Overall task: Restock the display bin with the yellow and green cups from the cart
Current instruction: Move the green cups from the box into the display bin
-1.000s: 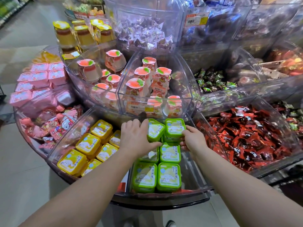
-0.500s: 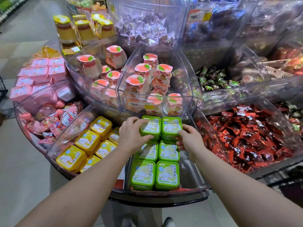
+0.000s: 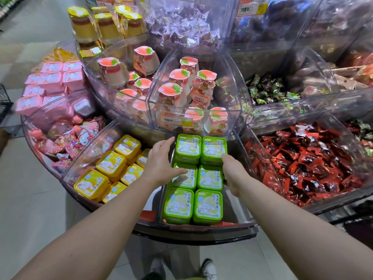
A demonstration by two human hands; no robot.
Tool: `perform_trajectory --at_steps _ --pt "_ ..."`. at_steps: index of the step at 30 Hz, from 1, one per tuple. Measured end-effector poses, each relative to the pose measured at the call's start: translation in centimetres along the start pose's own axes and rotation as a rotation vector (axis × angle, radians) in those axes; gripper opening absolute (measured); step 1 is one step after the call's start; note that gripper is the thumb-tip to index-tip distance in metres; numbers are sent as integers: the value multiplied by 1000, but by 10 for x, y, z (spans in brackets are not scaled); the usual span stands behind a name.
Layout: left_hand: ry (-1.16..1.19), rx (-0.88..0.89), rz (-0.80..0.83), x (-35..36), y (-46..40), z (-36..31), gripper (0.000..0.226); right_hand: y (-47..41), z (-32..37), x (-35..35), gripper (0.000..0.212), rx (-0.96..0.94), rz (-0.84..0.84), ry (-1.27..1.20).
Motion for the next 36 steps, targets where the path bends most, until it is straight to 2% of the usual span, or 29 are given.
perform_trajectory --at_steps 2,5,12,21,22,24,25,28,32,35,36 --pt "-55 34 127 2 3 -1 131 4 4 -2 36 -15 1 30" --pt "-99 71 224 4 8 -1 138 3 6 -5 31 -27 11 38" --pt "-76 51 237 6 7 0 137 -1 8 -10 41 17 5 70" --pt "-64 35 221 6 6 0 131 17 11 -5 33 21 32 16" --pt "-62 32 217 6 7 0 131 19 9 -4 45 15 27 21" --pt "-52 25 214 5 8 0 131 8 -10 -1 90 23 9 -2" --pt "-43 20 213 5 8 1 131 7 -17 -1 101 34 7 -2" --pt "-9 10 211 4 9 2 130 27 -19 3 97 71 -44 67" --pt "52 7 214 5 9 4 129 28 -27 2 107 123 -59 18" --pt "91 -10 221 4 10 5 126 44 -21 4 93 142 -68 -26" --pt "102 -15 223 4 11 5 125 48 -23 6 97 161 -69 -37"
Point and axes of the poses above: each hand's wrist, its own y-axis away from the middle knuckle, its own x-axis out of the palm, z = x × y, the point moved 3 cm from there along -y, towards the middle knuckle, and after that the axes turned 14 degrees about -z, right-handed, at the moved point
